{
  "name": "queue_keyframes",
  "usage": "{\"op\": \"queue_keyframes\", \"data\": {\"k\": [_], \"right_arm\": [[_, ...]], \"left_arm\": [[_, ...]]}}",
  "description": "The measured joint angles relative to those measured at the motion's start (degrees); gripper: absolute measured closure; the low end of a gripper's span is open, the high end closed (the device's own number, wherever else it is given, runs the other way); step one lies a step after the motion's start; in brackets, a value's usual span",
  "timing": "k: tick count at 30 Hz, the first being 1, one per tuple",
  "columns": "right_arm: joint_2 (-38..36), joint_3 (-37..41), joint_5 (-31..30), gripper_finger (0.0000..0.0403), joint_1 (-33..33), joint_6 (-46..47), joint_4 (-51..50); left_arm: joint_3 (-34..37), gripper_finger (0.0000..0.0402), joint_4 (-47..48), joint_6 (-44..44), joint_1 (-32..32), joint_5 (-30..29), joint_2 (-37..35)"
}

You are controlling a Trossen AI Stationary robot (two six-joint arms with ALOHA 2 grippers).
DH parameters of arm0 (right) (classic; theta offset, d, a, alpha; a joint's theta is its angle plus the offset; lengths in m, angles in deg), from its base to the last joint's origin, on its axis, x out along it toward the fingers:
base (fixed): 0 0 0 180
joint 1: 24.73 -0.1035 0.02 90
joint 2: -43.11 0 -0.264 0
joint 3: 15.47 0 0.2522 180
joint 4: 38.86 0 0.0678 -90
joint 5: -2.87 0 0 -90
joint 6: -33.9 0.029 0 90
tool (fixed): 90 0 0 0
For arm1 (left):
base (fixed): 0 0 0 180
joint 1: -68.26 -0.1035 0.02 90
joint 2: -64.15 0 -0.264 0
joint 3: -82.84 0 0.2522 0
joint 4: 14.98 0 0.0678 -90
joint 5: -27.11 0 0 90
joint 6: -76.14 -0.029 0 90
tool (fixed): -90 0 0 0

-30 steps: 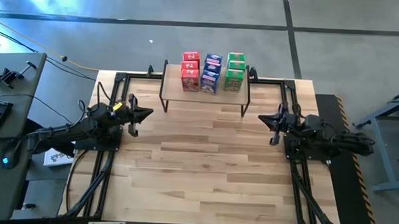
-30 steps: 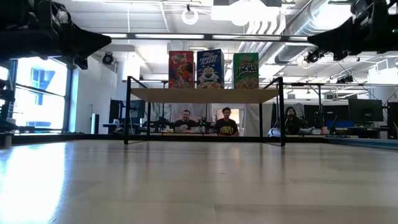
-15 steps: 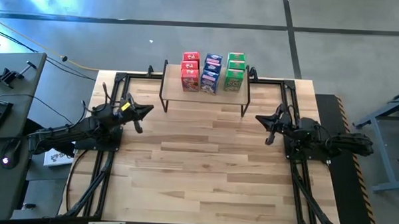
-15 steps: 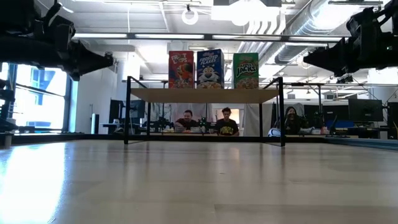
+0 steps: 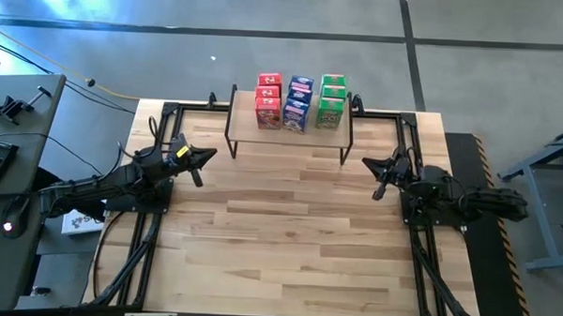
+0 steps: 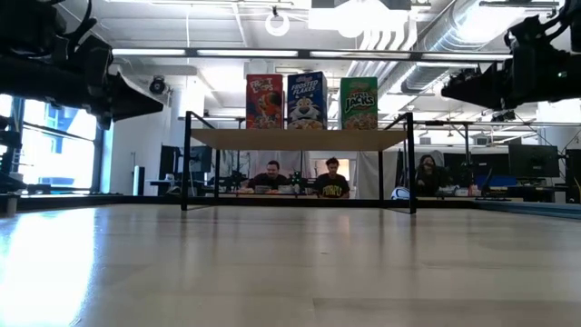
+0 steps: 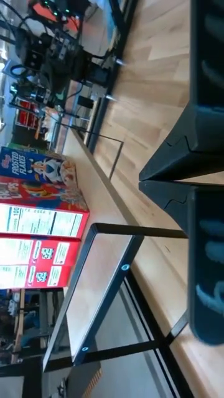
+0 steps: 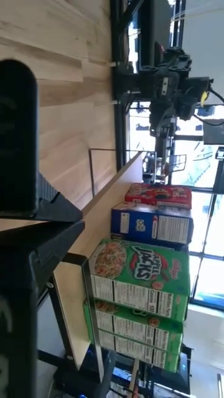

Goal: Stack cereal on shelf
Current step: Return to Home Position

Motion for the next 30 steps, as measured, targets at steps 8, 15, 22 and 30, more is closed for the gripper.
{"op": "queue_keyframes", "data": {"k": [8,15,22,30], "right_arm": [[1.3,0.0,0.0,0.0403,0.0,0.5,0.0],[1.3,0.0,0.7,0.0403,0.0,7.5,0.0],[1.3,0.0,0.8,0.0403,0.0,8.0,0.0],[1.3,0.0,0.8,0.0403,0.0,8.0,0.0]], "left_arm": [[0.0,0.0399,0.2,-0.4,0.0,1.4,-2.0],[0.0,0.0399,0.3,0.8,0.0,2.2,0.1],[0.0,0.0399,0.7,9.9,0.1,4.6,1.9],[0.0,0.0398,0.6,24.0,0.1,4.6,1.9]]}}
